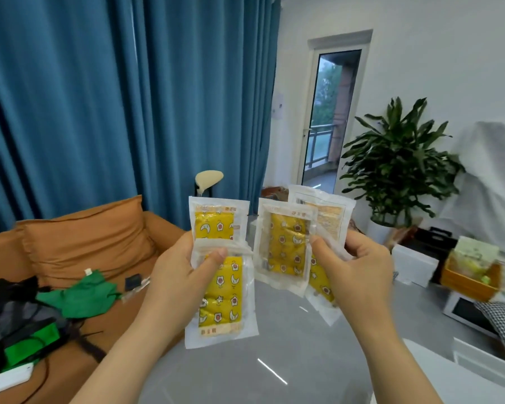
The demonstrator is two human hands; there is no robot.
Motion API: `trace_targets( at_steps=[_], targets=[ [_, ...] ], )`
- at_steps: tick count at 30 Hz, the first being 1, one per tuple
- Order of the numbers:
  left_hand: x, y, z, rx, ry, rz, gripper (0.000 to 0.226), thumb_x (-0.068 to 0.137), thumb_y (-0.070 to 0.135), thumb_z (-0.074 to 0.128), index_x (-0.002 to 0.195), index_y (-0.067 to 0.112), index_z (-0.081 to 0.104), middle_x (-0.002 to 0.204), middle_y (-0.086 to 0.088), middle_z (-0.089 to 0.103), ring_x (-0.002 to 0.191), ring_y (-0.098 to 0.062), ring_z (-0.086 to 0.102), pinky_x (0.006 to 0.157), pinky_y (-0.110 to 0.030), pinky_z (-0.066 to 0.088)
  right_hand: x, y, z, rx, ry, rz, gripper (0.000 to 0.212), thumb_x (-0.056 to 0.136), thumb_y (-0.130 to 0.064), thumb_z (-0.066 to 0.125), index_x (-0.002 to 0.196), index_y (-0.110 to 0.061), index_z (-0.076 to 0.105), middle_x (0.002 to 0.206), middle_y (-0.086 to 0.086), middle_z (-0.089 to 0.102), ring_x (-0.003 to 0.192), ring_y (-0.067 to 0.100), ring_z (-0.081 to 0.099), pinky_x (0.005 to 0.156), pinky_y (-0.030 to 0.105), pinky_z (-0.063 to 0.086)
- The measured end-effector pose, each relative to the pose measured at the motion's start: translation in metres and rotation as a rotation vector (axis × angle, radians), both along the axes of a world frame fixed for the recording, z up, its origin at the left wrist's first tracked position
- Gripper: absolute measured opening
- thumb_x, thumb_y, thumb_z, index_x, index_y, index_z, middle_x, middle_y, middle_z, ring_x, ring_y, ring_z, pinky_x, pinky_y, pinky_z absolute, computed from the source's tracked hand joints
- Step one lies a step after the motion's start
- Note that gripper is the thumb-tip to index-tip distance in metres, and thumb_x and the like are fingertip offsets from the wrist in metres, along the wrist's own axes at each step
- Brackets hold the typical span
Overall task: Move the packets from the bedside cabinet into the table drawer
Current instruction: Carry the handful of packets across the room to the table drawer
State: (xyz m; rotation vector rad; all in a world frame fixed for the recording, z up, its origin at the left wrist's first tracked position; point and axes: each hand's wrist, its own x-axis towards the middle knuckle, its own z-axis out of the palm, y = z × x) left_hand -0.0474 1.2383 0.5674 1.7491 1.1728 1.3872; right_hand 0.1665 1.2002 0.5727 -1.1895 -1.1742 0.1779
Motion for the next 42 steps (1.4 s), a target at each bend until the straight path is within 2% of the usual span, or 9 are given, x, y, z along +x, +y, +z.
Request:
trace_targets(
  at_steps=[5, 10, 14, 18, 22, 26, 29, 36, 42],
  targets=[
    [0.056, 0.059, -0.009, -0.033, -0.029, -0.127, 0.012, 0.088, 0.026, 0.061, 0.094, 0.037, 0.062, 0.085, 0.031, 0.069, 0.075, 0.005, 0.068, 0.053, -0.008, 0.049, 0.046, 0.031, -0.009, -0.026, 0.033, -0.068, 0.024, 0.081, -0.019, 0.074, 0.082, -0.042, 0.068, 0.081, -0.028, 0.069, 0.079, -0.007, 0.067, 0.056, 0.015, 0.054],
    [0.103, 0.125, -0.022, -0.063, -0.02, -0.238, 0.013, 0.089, 0.026, 0.061, 0.094, 0.038, 0.062, 0.086, 0.031, 0.069, 0.075, 0.005, 0.068, 0.052, -0.009, 0.05, 0.089, 0.075, -0.021, -0.056, 0.002, -0.219, 0.013, 0.08, -0.022, 0.074, 0.086, -0.034, 0.072, 0.087, -0.022, 0.072, 0.08, -0.003, 0.068, 0.059, 0.023, 0.058],
    [0.134, 0.185, -0.026, -0.096, -0.025, -0.322, 0.013, 0.089, 0.025, 0.061, 0.095, 0.037, 0.063, 0.085, 0.028, 0.07, 0.075, 0.005, 0.068, 0.053, -0.009, 0.049, 0.113, 0.119, -0.023, -0.06, -0.011, -0.296, 0.014, 0.08, -0.02, 0.074, 0.086, -0.033, 0.071, 0.085, -0.023, 0.07, 0.08, -0.005, 0.067, 0.057, 0.018, 0.056],
    [0.163, 0.249, -0.024, -0.142, -0.029, -0.383, 0.014, 0.088, 0.026, 0.062, 0.098, 0.036, 0.064, 0.088, 0.018, 0.073, 0.079, -0.001, 0.07, 0.065, -0.023, 0.056, 0.133, 0.166, -0.021, -0.069, -0.004, -0.36, 0.019, 0.08, -0.017, 0.075, 0.08, -0.036, 0.07, 0.088, -0.023, 0.07, 0.081, -0.007, 0.067, 0.057, 0.015, 0.054],
    [0.194, 0.306, -0.032, -0.184, -0.029, -0.467, 0.016, 0.089, 0.023, 0.061, 0.098, 0.035, 0.064, 0.085, 0.019, 0.072, 0.076, 0.002, 0.069, 0.052, -0.011, 0.051, 0.152, 0.209, -0.027, -0.077, 0.022, -0.416, 0.027, 0.08, -0.016, 0.074, 0.078, -0.042, 0.067, 0.083, -0.024, 0.071, 0.08, -0.005, 0.068, 0.057, 0.015, 0.054],
    [0.228, 0.348, -0.046, -0.21, -0.035, -0.543, 0.018, 0.089, 0.017, 0.061, 0.092, 0.035, 0.064, 0.078, 0.03, 0.07, 0.072, 0.006, 0.068, 0.05, -0.007, 0.048, 0.177, 0.24, -0.042, -0.123, 0.055, -0.504, 0.025, 0.079, -0.017, 0.075, 0.073, -0.041, 0.068, 0.078, -0.021, 0.073, 0.076, 0.003, 0.07, 0.059, 0.033, 0.06],
    [0.255, 0.371, -0.054, -0.234, -0.023, -0.591, 0.018, 0.09, 0.017, 0.06, 0.09, 0.034, 0.065, 0.082, 0.028, 0.071, 0.073, 0.004, 0.068, 0.053, -0.01, 0.05, 0.2, 0.256, -0.052, -0.158, 0.082, -0.578, 0.021, 0.078, -0.02, 0.076, 0.071, -0.039, 0.069, 0.077, -0.017, 0.073, 0.073, 0.009, 0.071, 0.062, 0.045, 0.06],
    [0.344, 0.428, -0.077, -0.259, 0.037, -0.645, 0.014, 0.09, 0.02, 0.061, 0.091, 0.034, 0.064, 0.084, 0.026, 0.071, 0.074, 0.005, 0.068, 0.058, -0.013, 0.048, 0.272, 0.298, -0.078, -0.195, 0.153, -0.647, 0.017, 0.079, -0.018, 0.075, 0.071, -0.033, 0.071, 0.074, -0.01, 0.073, 0.071, 0.014, 0.071, 0.059, 0.048, 0.059],
    [0.437, 0.47, -0.086, -0.289, 0.103, -0.694, 0.013, 0.089, 0.021, 0.062, 0.099, 0.028, 0.066, 0.087, 0.015, 0.074, 0.075, -0.001, 0.07, 0.061, -0.02, 0.053, 0.356, 0.331, -0.1, -0.23, 0.209, -0.734, 0.011, 0.078, -0.023, 0.075, 0.073, -0.032, 0.072, 0.073, -0.01, 0.073, 0.071, 0.018, 0.07, 0.059, 0.05, 0.058]
  ],
)
